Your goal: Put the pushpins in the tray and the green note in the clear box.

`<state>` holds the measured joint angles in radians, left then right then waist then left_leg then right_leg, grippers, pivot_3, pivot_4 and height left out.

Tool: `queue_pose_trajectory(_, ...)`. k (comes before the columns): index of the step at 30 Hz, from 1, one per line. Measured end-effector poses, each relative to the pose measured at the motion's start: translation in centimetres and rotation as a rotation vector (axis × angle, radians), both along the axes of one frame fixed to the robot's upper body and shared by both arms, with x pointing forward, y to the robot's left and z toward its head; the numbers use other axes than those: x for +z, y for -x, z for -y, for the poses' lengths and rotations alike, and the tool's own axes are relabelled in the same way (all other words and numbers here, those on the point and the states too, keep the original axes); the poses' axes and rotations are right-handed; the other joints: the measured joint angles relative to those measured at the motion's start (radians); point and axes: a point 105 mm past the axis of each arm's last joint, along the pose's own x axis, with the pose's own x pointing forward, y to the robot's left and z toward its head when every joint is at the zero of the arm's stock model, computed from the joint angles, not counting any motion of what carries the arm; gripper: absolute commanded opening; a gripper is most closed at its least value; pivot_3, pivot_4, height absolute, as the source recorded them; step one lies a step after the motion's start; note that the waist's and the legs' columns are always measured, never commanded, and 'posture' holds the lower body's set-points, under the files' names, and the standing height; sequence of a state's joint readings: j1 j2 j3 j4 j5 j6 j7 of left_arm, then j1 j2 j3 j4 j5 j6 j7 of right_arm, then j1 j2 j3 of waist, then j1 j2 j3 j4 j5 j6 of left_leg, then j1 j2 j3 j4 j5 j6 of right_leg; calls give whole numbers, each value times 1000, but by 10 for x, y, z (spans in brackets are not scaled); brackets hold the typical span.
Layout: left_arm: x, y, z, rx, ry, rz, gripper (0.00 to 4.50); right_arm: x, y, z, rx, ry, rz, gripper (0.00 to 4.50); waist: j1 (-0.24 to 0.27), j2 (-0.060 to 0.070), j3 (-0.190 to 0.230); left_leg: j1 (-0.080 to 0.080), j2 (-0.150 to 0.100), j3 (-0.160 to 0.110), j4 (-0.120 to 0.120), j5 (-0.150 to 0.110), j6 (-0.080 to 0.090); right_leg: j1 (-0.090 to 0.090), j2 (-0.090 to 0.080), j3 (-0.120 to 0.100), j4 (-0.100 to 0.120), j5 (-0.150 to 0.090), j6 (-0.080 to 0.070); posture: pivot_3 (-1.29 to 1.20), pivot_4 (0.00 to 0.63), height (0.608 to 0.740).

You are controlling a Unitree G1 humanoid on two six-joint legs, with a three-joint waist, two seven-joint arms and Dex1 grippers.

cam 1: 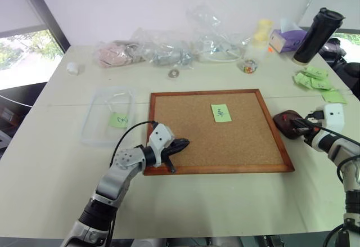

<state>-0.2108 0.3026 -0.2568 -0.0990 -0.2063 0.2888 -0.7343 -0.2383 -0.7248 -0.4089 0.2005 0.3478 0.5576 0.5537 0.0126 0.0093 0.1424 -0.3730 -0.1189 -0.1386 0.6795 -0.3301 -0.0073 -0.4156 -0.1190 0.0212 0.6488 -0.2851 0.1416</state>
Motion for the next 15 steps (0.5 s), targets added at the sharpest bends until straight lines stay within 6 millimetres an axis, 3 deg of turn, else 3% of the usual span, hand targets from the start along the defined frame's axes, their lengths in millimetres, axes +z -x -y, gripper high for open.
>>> queue_pose_trajectory(2,0,0,0,0,0,0,0,1,0,0,-3,1,0,3518,0,0,0,0,0,0,0,0,0,0,0,0,0,0,0,0,150,730)
queue_pose_trajectory(11,0,0,0,-2,0,0,0,0,1,-2,0,-7,-10,3518,0,0,0,0,0,0,0,0,0,0,0,0,0,0,0,0,150,730)
queue_pose_trajectory(15,0,0,0,-2,-1,0,0,10,0,-12,36,-12,13,3518,0,0,0,0,0,0,0,0,0,0,0,0,0,0,0,0,150,730)
